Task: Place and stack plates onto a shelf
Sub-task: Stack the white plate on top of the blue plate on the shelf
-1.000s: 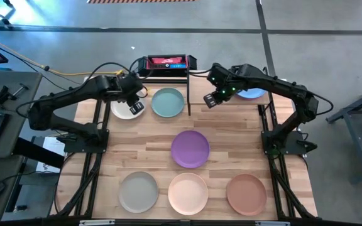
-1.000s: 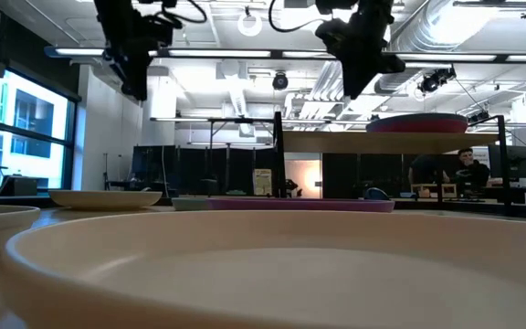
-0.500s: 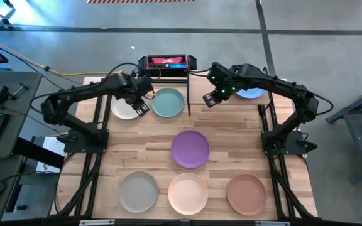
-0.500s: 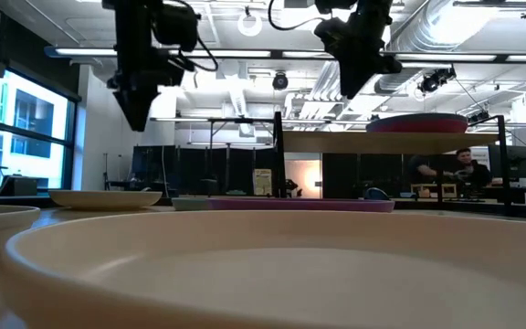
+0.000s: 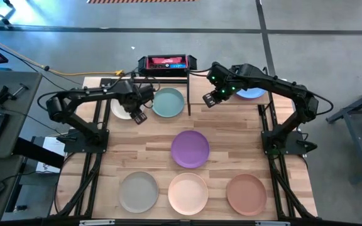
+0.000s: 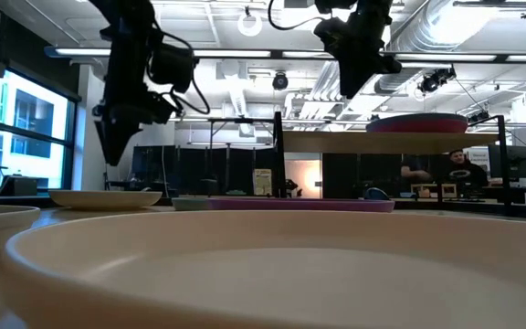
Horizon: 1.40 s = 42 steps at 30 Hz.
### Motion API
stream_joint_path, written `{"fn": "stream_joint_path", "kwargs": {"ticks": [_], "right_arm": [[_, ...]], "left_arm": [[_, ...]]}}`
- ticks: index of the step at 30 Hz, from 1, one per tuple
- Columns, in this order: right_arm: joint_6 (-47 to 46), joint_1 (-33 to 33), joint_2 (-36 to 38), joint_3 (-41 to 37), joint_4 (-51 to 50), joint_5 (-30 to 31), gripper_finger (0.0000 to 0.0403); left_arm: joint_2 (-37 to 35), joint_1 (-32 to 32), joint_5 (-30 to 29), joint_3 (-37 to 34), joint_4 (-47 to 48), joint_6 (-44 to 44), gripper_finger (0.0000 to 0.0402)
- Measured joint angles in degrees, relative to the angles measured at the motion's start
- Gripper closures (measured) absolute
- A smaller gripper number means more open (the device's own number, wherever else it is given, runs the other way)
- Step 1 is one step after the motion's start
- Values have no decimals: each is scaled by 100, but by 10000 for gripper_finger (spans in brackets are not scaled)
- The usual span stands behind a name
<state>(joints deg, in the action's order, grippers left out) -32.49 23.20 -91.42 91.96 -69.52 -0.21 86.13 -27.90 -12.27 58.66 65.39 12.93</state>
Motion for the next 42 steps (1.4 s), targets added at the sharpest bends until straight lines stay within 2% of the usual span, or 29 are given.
{"fn": "stream_joint_path", "kwargs": {"ticks": [6,19,30,36,39,42], "right_arm": [[-2,0,0,0,0,2,355],[0,0,0,0,0,2,355],[-2,0,0,0,5,2,355],[-50,0,0,0,59,2,355],[-50,0,0,0,66,2,355],[-50,0,0,0,66,2,355]], "left_arm": [[7,0,427,-328,-415,-2,275],[0,0,579,-1028,-1035,-13,275],[0,-28,355,-1515,-1544,-153,275],[0,-26,-4,-1554,-1562,-158,276],[0,-26,-30,-1554,-1559,-239,290],[0,-20,-28,-1554,-1557,-275,324]]}}
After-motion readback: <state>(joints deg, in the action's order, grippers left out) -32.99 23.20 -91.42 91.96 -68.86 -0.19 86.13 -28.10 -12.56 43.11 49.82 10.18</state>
